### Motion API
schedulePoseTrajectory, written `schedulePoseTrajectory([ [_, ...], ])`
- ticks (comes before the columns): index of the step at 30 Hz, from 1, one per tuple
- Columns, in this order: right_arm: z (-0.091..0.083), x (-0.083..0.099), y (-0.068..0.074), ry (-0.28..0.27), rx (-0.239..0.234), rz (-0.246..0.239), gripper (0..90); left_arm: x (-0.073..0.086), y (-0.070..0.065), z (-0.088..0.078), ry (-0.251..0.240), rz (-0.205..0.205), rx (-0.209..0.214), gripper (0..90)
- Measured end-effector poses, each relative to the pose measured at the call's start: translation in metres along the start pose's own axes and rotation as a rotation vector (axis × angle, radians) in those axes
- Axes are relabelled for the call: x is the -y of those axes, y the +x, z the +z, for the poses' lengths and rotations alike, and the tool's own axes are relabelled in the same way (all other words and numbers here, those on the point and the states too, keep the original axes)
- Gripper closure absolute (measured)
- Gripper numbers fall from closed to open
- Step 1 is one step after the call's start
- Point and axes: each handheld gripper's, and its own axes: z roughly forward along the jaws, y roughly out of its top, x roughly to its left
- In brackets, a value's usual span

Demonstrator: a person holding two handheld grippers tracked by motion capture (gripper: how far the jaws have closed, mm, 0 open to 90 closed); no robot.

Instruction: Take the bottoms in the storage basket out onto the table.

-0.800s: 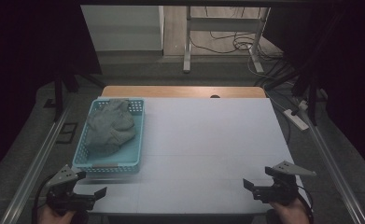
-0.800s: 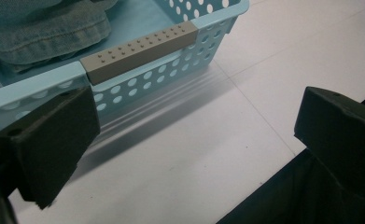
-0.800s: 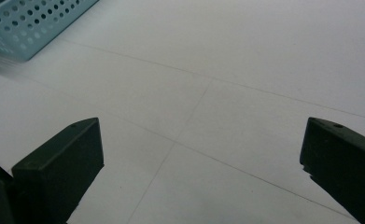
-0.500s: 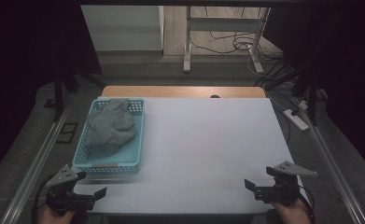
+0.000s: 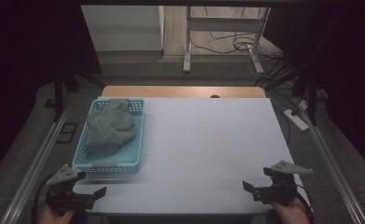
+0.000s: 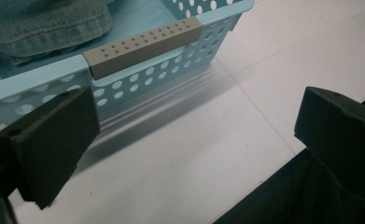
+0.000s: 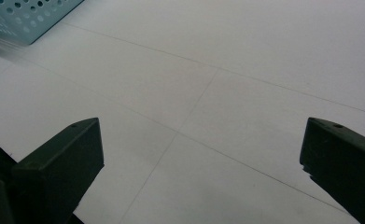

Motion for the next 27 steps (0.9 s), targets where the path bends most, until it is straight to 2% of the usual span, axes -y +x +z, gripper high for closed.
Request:
schedulePoseTrajectory([
  [6,0.0,0.0,0.0,0.006,-0.002,-0.001,0.0,-0.001,-0.002,0.0,0.001,0.018,0.001,0.0],
  [10,0.001,0.0,0.0,0.009,-0.003,-0.001,0.0,-0.002,-0.001,-0.002,-0.018,0.015,0.012,0.0],
  [13,0.001,0.0,0.001,0.012,0.001,-0.01,0.0,-0.004,-0.002,-0.003,-0.029,0.024,0.001,0.0],
  [19,0.002,0.0,0.002,0.016,0.002,-0.025,0.0,-0.008,-0.004,-0.002,-0.016,0.041,-0.006,0.0],
  [21,0.002,0.0,0.002,0.017,0.001,-0.025,0.0,-0.009,-0.003,-0.002,-0.021,0.053,0.003,0.0],
  [22,0.002,0.0,0.002,0.017,0.001,-0.024,0.0,-0.01,-0.001,0.0,-0.043,0.072,0.055,0.0],
  [24,0.002,0.0,0.002,0.018,0.0,-0.023,0.0,-0.011,0.001,0.001,-0.052,0.077,0.096,0.0],
  [27,0.002,0.0,0.002,0.019,0.0,-0.024,0.0,-0.012,0.001,0.004,-0.057,0.089,0.114,0.0],
])
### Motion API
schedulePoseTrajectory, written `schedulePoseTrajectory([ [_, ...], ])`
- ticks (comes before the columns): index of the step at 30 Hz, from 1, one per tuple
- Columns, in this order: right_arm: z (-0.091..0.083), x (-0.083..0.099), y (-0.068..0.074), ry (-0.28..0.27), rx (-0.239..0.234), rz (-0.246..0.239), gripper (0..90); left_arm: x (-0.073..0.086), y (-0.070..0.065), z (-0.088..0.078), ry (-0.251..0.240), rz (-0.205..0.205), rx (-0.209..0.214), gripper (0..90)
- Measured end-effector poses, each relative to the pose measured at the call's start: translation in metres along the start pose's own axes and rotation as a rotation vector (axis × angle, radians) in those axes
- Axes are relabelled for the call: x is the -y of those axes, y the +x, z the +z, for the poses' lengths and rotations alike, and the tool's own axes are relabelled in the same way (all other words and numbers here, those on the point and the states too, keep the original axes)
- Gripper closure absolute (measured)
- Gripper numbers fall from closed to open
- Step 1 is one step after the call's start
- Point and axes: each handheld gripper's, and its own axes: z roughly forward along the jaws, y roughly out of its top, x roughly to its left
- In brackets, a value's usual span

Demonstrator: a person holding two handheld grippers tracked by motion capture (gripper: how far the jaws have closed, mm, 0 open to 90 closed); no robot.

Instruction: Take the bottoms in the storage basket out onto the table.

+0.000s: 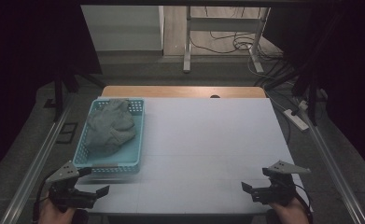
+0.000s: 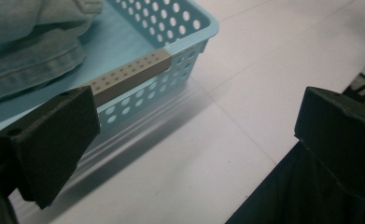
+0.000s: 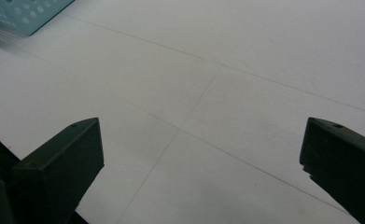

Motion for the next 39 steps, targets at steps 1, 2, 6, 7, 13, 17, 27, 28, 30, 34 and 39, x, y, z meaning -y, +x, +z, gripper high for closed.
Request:
schedulePoseTrajectory([
  [1,0.0,0.0,0.0,0.0,0.0,-0.004,0.0,-0.001,0.0,0.002,0.007,0.006,0.012,0.0],
  [2,0.0,0.0,0.0,0.001,0.001,-0.005,0.0,-0.002,0.001,0.003,0.007,0.009,0.016,0.0],
  [6,0.0,0.0,0.001,0.005,0.002,-0.006,0.0,-0.004,0.0,0.006,0.012,0.019,0.009,0.0],
  [7,0.0,0.0,0.001,0.007,0.002,-0.006,0.0,-0.007,-0.001,0.007,0.012,0.034,-0.006,0.0],
  [13,0.0,0.0,0.001,0.005,0.004,-0.004,0.0,-0.013,-0.001,0.007,0.004,0.047,-0.027,0.0],
  [17,0.001,0.0,0.001,0.008,0.006,-0.006,0.0,-0.014,0.001,0.008,0.011,0.052,-0.039,0.0],
  [27,0.001,0.0,0.002,0.015,0.009,-0.015,0.0,-0.024,0.008,0.012,0.035,0.032,-0.063,0.0],
  [28,0.001,0.0,0.002,0.015,0.01,-0.015,0.0,-0.025,0.009,0.012,0.038,0.029,-0.063,0.0],
  [30,0.001,0.0,0.002,0.016,0.008,-0.015,0.0,-0.028,0.011,0.013,0.045,0.019,-0.063,0.0],
  [34,0.002,0.0,0.001,0.017,0.006,-0.013,0.0,-0.034,0.017,0.014,0.045,0.006,-0.069,0.0],
  [39,0.002,0.0,0.001,0.019,0.006,-0.011,0.0,-0.039,0.022,0.016,0.048,-0.013,-0.078,0.0],
])
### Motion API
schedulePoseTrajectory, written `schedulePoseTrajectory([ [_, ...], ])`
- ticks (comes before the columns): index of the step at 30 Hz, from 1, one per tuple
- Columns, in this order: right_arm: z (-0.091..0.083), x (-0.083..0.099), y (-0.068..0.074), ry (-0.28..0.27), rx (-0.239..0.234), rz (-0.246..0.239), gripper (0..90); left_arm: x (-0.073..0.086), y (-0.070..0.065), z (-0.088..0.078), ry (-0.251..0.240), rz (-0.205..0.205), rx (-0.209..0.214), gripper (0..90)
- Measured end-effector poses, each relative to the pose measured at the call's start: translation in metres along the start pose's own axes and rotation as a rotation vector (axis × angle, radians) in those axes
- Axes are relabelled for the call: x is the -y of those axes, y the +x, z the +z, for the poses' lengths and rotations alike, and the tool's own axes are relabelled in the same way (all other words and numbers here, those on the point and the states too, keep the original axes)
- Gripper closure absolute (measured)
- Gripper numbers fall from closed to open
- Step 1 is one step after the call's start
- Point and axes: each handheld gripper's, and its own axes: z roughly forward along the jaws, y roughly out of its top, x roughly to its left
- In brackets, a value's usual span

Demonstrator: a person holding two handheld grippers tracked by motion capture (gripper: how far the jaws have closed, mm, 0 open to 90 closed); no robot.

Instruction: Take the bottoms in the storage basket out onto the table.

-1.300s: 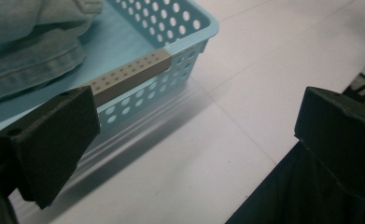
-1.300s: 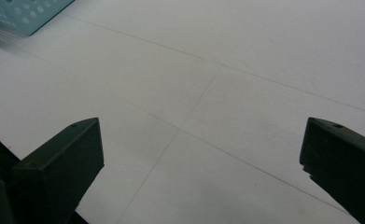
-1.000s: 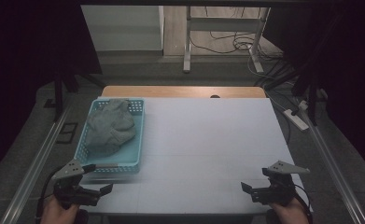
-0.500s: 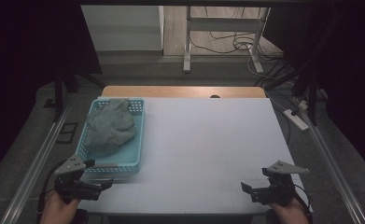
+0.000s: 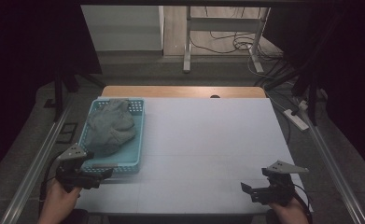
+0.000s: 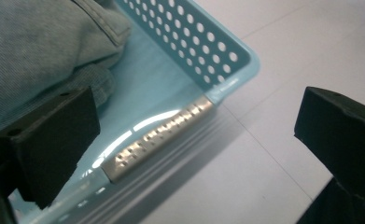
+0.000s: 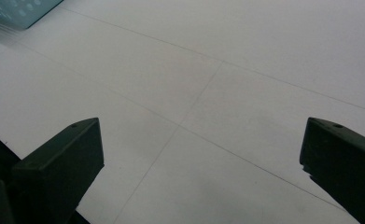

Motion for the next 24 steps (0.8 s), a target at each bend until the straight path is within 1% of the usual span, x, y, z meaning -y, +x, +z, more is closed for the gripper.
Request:
schedulePoseTrajectory([
  [1,0.0,0.0,0.0,0.002,0.0,0.0,0.0,-0.002,0.003,0.001,-0.003,-0.004,-0.004,0.0],
  [7,0.0,0.0,0.0,0.007,-0.001,0.002,0.0,-0.005,0.008,0.005,0.004,-0.017,-0.024,0.0],
  [9,0.001,0.0,0.0,0.007,-0.002,0.003,0.0,-0.009,0.011,0.006,0.007,-0.02,-0.039,0.0],
  [11,0.001,0.0,0.0,0.008,-0.003,0.004,0.0,-0.012,0.014,0.008,0.005,-0.027,-0.042,0.0],
  [15,0.001,0.0,0.0,0.009,-0.002,0.004,0.0,-0.017,0.017,0.01,0.004,-0.027,-0.053,0.0],
  [16,0.001,0.0,0.0,0.008,-0.002,0.002,0.0,-0.021,0.018,0.012,0.006,-0.022,-0.061,0.0],
  [19,0.001,0.0,0.0,0.008,-0.003,0.0,0.0,-0.025,0.02,0.013,0.006,-0.022,-0.063,0.0],
  [20,0.001,0.0,0.0,0.008,-0.003,0.0,0.0,-0.028,0.021,0.015,0.009,-0.02,-0.067,0.0],
  [23,0.001,0.0,0.0,0.009,-0.005,0.003,0.0,-0.032,0.022,0.018,0.015,-0.016,-0.078,0.0],
  [24,0.001,0.0,0.0,0.01,-0.006,0.004,0.0,-0.035,0.024,0.021,0.023,-0.018,-0.086,0.0],
])
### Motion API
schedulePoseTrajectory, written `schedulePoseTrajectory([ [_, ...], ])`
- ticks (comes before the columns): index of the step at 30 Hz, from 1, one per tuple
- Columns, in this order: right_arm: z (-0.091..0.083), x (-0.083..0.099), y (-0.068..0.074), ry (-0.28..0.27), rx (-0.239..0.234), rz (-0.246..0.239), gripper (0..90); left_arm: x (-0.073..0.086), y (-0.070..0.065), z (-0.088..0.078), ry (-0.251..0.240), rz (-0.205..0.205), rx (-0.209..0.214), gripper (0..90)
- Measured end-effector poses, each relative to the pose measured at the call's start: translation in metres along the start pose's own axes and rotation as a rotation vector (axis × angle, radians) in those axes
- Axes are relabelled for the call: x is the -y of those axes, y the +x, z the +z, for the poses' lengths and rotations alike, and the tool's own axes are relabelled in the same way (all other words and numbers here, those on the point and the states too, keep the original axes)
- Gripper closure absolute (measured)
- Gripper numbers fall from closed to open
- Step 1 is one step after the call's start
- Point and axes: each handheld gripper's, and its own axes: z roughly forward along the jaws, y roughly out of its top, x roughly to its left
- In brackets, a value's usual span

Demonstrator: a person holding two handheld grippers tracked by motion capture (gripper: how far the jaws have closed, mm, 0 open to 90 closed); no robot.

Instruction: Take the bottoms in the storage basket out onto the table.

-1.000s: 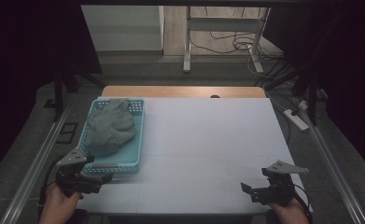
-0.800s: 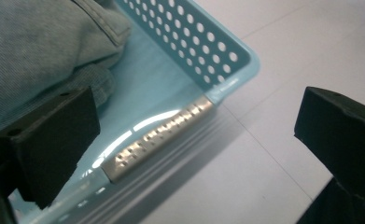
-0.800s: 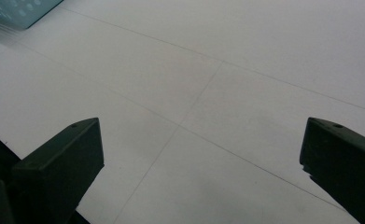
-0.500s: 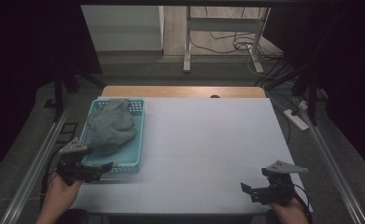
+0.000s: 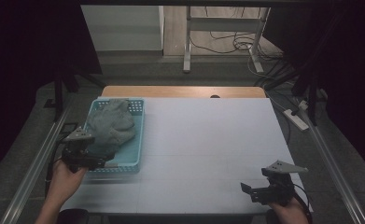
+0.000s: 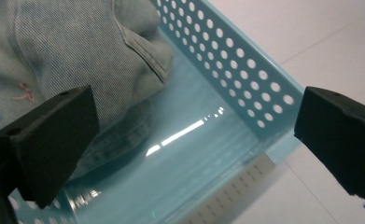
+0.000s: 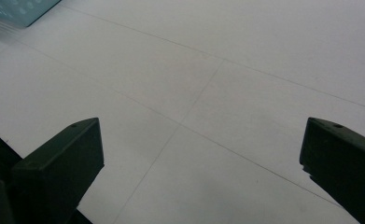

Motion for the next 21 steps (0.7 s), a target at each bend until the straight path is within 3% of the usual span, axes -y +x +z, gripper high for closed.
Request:
schedulePoseTrajectory([
  [21,0.001,0.0,-0.001,0.009,-0.009,0.003,0.0,-0.03,0.024,0.02,0.025,-0.012,0.002,0.0],
])
